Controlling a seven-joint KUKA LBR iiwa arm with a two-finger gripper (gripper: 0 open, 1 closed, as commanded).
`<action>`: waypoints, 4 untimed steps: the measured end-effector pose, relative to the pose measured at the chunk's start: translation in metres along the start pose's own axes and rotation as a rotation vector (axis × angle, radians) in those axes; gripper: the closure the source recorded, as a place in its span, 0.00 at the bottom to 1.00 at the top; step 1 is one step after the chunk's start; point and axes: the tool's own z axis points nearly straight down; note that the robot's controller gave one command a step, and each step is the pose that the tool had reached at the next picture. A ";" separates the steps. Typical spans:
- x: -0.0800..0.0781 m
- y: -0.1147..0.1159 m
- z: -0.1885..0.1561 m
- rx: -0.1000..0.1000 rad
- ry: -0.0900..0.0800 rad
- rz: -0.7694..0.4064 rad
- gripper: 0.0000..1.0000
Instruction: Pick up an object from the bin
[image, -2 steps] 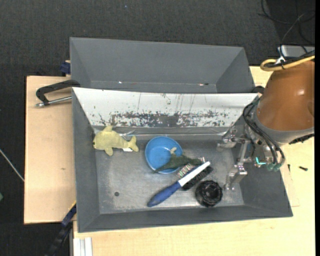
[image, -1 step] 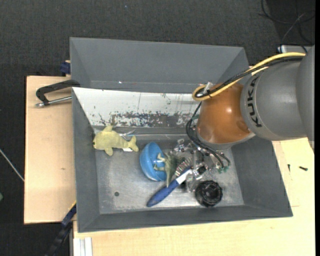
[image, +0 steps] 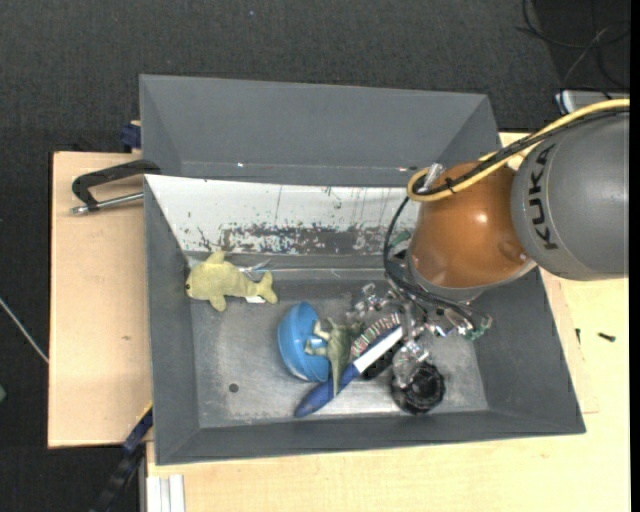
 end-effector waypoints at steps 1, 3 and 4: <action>0.013 -0.016 0.001 -0.001 0.001 -0.127 0.00; -0.020 -0.010 0.022 0.002 0.000 -0.231 0.00; -0.020 -0.009 0.022 0.001 -0.001 -0.232 1.00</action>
Offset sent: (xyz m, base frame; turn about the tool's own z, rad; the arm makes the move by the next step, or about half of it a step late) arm -0.0037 -0.0208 -0.0016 -0.1292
